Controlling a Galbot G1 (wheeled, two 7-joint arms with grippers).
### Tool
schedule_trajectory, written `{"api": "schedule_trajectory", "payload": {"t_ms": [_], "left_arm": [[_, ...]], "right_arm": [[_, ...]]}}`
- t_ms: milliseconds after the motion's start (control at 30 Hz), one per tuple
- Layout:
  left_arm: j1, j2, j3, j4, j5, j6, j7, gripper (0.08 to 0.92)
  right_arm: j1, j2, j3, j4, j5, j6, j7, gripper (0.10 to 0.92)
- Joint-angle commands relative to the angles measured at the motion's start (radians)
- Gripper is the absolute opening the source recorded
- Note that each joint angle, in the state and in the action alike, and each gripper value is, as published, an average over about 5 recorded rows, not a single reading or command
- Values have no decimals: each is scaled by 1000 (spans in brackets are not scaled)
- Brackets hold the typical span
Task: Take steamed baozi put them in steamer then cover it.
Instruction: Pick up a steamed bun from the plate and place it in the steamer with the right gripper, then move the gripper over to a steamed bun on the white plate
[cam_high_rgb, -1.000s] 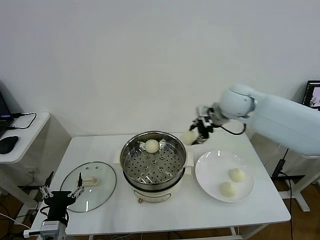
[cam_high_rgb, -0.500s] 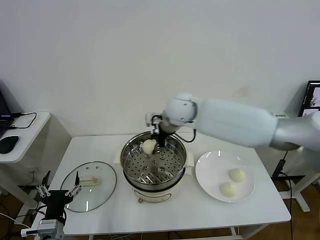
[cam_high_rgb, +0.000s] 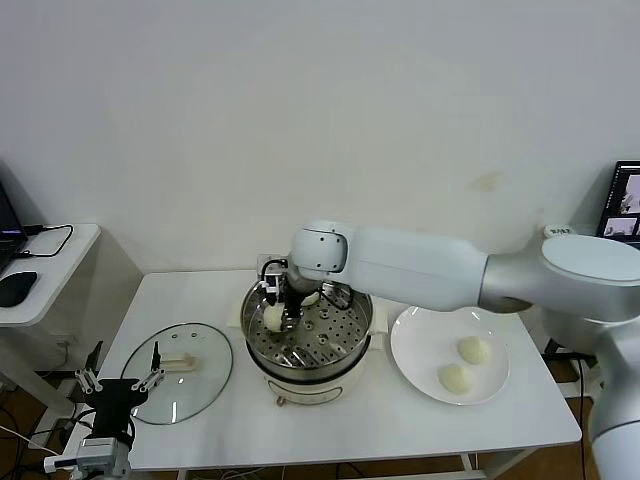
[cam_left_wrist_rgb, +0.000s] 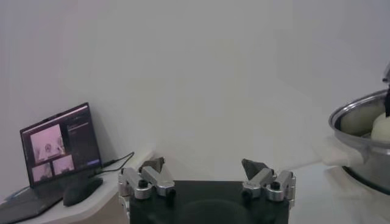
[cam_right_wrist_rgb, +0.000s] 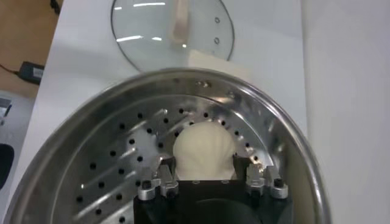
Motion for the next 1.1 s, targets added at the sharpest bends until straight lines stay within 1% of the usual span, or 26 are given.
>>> {"api": "schedule_trajectory", "payload": {"t_ms": [33,133,200,300,500,600,667,767,867,1100], "left_arm": [[0,1,0,0,1,1,1,823],[-1,0,2,-1,1,1,1,823],[0,0,2,-2,2,1,2,823],[0,3,1,-5,1,1,2,823],[-3,6,7,-8,3,3,4,823],[-3,6,16,-6,8,2,3,823],[-2,6,22,-4,12,2,3,823],[0,4,32,0,16,1,2,823],[1,1,42,2,21,0,2,823],[6,-10,56,-3,36,0,3,823]], "right_arm": [[13,-9,-2,17,-7,-12,-27,635],[67,-81,-3,70,-42,-8,-105,717],[115,-157,-10,114,-86,13,-174,770],[180,-299,-23,193,-159,74,-271,813],[219,-607,-4,353,-261,232,-418,822],[200,-772,24,406,-330,316,-470,823],[177,-852,40,427,-376,359,-493,823],[127,-924,47,449,-447,402,-502,823],[41,-967,59,461,-523,434,-482,823],[-221,-983,197,436,-658,456,-425,823]]}}
